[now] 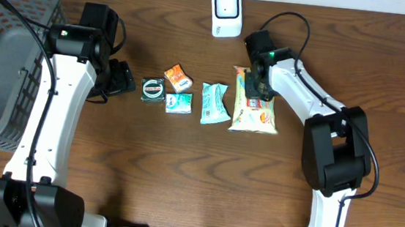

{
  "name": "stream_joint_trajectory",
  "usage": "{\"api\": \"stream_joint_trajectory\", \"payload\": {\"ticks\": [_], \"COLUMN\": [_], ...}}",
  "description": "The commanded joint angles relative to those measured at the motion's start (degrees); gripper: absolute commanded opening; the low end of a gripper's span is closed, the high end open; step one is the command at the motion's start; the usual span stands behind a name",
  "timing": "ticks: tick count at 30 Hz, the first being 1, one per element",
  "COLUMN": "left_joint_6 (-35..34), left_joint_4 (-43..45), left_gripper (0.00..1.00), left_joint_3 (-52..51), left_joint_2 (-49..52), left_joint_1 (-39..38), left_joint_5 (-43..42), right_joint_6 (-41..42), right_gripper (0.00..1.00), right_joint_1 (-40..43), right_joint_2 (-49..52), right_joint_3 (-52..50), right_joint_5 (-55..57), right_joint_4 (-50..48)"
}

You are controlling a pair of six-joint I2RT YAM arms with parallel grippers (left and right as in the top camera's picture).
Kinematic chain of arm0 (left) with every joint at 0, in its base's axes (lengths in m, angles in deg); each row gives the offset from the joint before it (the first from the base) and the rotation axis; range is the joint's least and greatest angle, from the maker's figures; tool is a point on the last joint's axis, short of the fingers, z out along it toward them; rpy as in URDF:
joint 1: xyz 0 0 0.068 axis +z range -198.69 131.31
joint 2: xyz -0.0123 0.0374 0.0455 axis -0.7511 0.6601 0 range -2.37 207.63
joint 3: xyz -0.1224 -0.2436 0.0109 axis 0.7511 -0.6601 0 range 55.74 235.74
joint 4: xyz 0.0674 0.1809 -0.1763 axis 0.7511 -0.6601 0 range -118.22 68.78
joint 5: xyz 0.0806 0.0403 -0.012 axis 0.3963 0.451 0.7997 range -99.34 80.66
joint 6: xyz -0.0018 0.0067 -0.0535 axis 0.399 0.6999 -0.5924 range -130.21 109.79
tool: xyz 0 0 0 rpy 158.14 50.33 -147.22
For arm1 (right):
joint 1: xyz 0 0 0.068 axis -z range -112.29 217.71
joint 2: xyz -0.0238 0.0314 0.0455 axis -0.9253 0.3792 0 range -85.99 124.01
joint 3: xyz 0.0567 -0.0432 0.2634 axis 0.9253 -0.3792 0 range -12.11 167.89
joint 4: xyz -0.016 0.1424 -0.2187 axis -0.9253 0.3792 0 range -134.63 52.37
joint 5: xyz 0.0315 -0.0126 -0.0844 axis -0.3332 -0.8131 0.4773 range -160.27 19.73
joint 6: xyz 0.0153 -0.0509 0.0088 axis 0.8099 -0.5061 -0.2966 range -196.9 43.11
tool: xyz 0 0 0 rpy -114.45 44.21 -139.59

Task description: Scan the item barcode

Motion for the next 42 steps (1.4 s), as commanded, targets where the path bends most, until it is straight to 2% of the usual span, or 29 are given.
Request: {"api": "stream_joint_trajectory", "payload": {"ticks": [1, 3, 9, 11, 15, 21, 26, 28, 29, 31, 36, 42], "left_joint_6": [-0.48, -0.48, -0.5, -0.48, -0.5, -0.48, -0.48, -0.48, -0.48, -0.5, -0.48, -0.5], "left_joint_4": [-0.24, -0.24, -0.24, -0.24, -0.22, -0.24, -0.24, -0.24, -0.24, -0.24, -0.24, -0.24], "left_gripper": [0.98, 0.98, 0.98, 0.98, 0.98, 0.98, 0.98, 0.98, 0.98, 0.98, 0.97, 0.97], "left_joint_3": [-0.13, -0.13, -0.13, -0.13, -0.13, -0.13, -0.13, -0.13, -0.13, -0.13, -0.13, -0.13], "left_joint_2": [0.37, 0.37, 0.37, 0.37, 0.37, 0.37, 0.37, 0.37, 0.37, 0.37, 0.37, 0.37], "left_joint_1": [0.2, 0.2, 0.2, 0.2, 0.2, 0.2, 0.2, 0.2, 0.2, 0.2, 0.2, 0.2], "left_joint_5": [0.5, 0.5, 0.5, 0.5, 0.5, 0.5, 0.5, 0.5, 0.5, 0.5, 0.5, 0.5], "right_joint_6": [2.4, 2.34, 2.32, 2.32, 2.29, 2.34, 2.34, 2.34, 2.34, 2.34, 2.34, 2.34], "right_gripper": [0.01, 0.03, 0.23, 0.22, 0.12, 0.11, 0.16, 0.1, 0.02, 0.01, 0.02, 0.06], "right_joint_1": [0.28, 0.11, -0.35, -0.48, -1.22, -2.4, -2.6, -2.6, -2.6, -2.38, -0.15, 2.54], "right_joint_2": [-6.12, -8.83, -14.62, -14.62, -13.42, -12.11, -12.07, -12.07, -12.07, -12.07, -13.0, -13.75], "right_joint_3": [-0.02, -0.02, -0.04, -0.04, -0.61, -5.86, -15.96, -20.02, -21.27, -22.45, -18.97, -6.38], "right_joint_5": [1.51, -0.94, -10.03, -11.61, -11.61, -11.58, -11.82, -11.8, -11.78, -10.97, -10.25, -10.32], "right_joint_4": [3.23, 5.44, 10.05, 10.88, 12.61, 9.81, 0.22, -2.95, -3.28, -2.58, 2.47, 9.84]}}
